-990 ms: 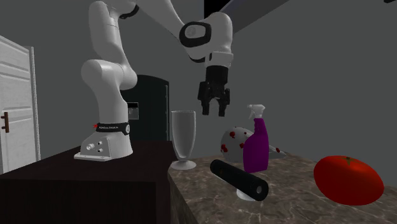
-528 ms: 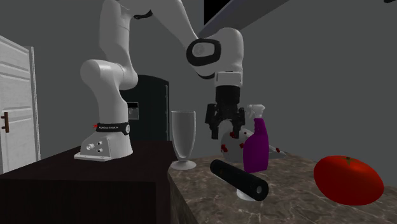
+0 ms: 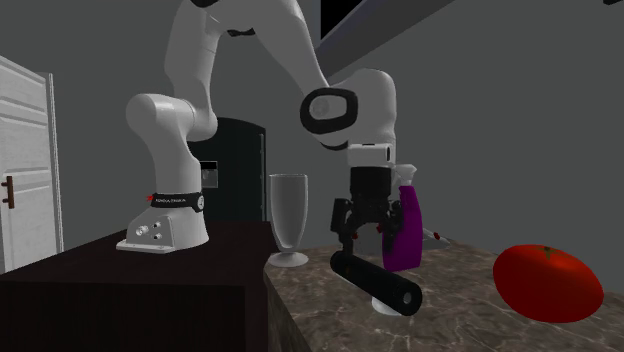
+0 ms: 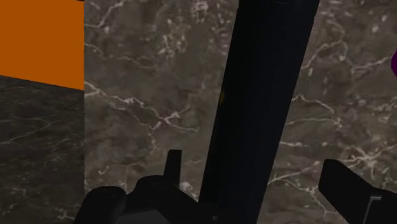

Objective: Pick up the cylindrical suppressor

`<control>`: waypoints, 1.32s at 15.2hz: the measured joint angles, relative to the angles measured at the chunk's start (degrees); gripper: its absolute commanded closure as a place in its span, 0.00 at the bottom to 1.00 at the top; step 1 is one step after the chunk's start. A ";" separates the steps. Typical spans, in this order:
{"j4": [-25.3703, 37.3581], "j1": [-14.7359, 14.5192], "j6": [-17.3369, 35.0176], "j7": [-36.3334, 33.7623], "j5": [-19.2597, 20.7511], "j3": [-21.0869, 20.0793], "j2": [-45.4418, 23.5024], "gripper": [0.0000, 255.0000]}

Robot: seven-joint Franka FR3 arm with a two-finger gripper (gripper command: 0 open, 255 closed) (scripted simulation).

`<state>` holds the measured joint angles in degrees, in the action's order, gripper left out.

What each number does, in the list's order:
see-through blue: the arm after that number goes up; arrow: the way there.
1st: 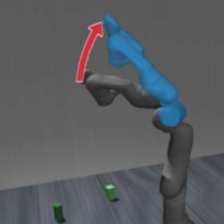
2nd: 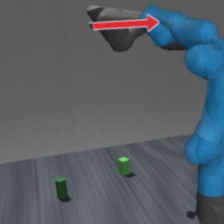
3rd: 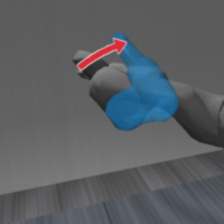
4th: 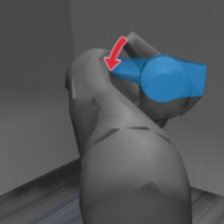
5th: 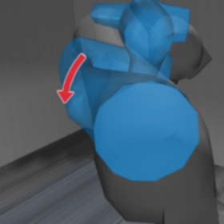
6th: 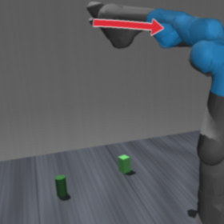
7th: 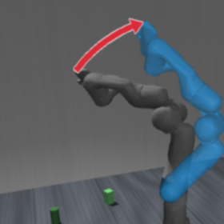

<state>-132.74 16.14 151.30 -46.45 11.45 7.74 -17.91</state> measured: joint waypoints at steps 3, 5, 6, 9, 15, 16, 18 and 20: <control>0.37 -0.02 1.83 -0.46 0.10 0.06 -2.18 0.00; 0.40 -0.06 3.18 -0.77 0.22 0.10 -3.61 0.00; 0.43 -0.03 3.41 -0.77 0.23 0.12 -3.85 1.00; 0.45 -0.02 3.62 -0.80 0.24 0.13 -4.07 1.00; 0.48 -0.02 3.66 -0.79 0.24 0.12 -4.09 1.00; 0.51 -0.02 3.66 -0.80 0.23 0.12 -4.12 1.00; 0.38 -0.06 2.97 -0.74 0.20 0.10 -3.33 1.00; 0.07 -0.07 1.80 -0.53 0.15 0.08 -1.84 1.00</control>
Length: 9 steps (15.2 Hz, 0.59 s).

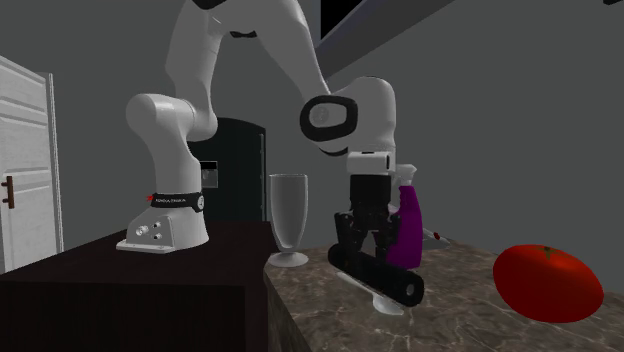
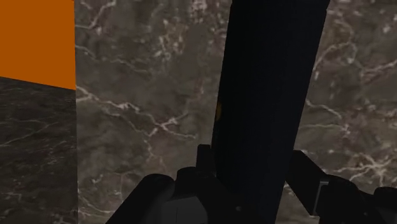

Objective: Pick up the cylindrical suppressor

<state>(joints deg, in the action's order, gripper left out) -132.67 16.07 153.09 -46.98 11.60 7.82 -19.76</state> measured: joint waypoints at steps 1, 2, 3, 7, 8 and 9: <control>0.12 0.03 -0.66 0.15 -0.08 -0.04 0.56 1.00; 0.03 -0.04 -1.36 0.18 -0.10 -0.06 1.35 1.00; 0.08 0.00 -2.11 0.37 -0.18 -0.08 2.06 1.00; -0.04 -0.05 -4.83 0.79 -0.34 -0.13 4.91 1.00; -0.17 -0.09 -5.51 0.86 -0.35 -0.14 5.70 1.00; -0.02 -0.11 -6.17 0.94 -0.41 -0.18 6.21 1.00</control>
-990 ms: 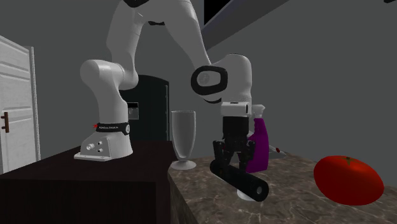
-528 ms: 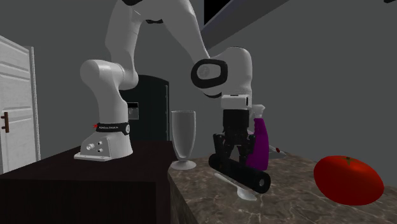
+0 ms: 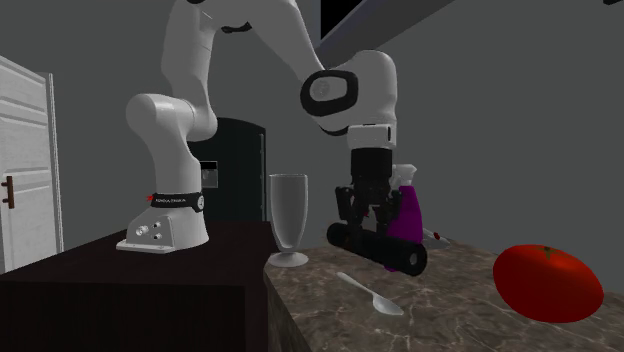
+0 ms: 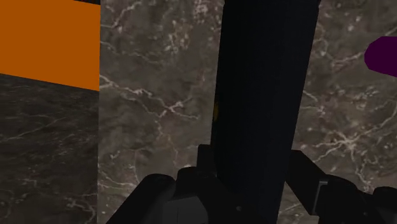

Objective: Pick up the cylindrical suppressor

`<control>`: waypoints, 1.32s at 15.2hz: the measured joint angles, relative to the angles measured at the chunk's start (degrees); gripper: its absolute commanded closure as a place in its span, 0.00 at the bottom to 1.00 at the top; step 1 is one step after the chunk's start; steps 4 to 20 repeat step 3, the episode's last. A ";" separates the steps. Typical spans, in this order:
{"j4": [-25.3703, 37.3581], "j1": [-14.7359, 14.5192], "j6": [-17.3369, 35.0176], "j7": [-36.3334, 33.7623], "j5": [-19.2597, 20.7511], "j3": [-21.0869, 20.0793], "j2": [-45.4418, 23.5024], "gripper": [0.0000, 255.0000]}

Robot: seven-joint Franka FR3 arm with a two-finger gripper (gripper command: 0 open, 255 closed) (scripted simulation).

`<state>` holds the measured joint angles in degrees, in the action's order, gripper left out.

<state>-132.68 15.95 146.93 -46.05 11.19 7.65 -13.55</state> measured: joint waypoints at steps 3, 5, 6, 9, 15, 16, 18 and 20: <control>0.09 0.06 -1.87 0.43 -0.12 0.01 1.81 1.00; 0.09 0.06 -1.87 0.43 -0.12 0.01 1.81 1.00; 0.09 0.06 -1.87 0.43 -0.12 0.01 1.81 1.00; 0.09 0.06 -1.87 0.43 -0.12 0.01 1.81 1.00; 0.09 0.06 -1.87 0.43 -0.12 0.01 1.81 1.00; 0.09 0.06 -1.87 0.43 -0.12 0.01 1.81 1.00; 0.09 0.06 -1.87 0.43 -0.12 0.01 1.81 1.00; 0.09 0.06 -1.87 0.43 -0.12 0.01 1.81 1.00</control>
